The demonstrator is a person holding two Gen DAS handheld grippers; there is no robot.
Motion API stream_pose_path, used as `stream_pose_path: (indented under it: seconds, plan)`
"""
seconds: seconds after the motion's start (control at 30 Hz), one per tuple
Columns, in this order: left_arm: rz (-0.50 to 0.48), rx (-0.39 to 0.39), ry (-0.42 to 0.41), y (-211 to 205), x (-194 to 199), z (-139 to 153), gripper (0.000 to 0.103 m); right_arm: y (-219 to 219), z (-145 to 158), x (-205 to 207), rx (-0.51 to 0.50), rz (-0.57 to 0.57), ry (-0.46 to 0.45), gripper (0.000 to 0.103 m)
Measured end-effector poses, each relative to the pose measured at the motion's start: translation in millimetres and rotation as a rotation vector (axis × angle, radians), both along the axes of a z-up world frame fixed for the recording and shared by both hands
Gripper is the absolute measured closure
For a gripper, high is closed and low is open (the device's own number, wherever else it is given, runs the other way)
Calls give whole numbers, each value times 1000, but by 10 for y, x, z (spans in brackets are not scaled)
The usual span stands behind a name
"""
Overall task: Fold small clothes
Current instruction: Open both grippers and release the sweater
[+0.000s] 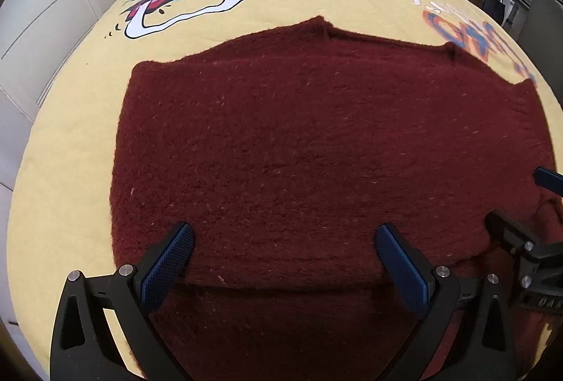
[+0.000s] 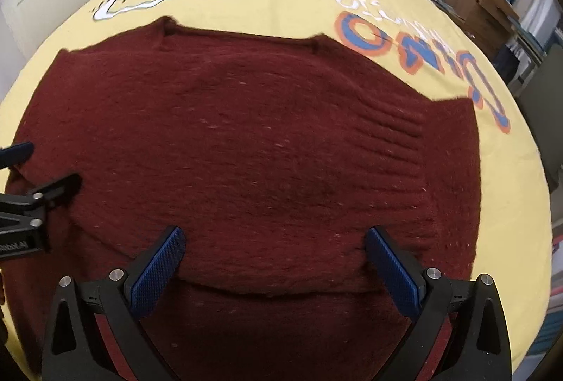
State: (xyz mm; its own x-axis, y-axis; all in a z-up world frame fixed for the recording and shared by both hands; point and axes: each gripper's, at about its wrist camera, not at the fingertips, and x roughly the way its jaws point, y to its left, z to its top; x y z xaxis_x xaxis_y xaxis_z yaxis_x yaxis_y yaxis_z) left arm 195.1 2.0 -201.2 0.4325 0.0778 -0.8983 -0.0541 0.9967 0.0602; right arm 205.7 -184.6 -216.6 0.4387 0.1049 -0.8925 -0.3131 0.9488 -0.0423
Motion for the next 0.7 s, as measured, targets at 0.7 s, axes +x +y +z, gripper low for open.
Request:
stream_pose_path:
  seconds: [0.7]
  plan:
    - [7,-136,50,485,-77,223,1,-870,323,-251,122,-78,21,1]
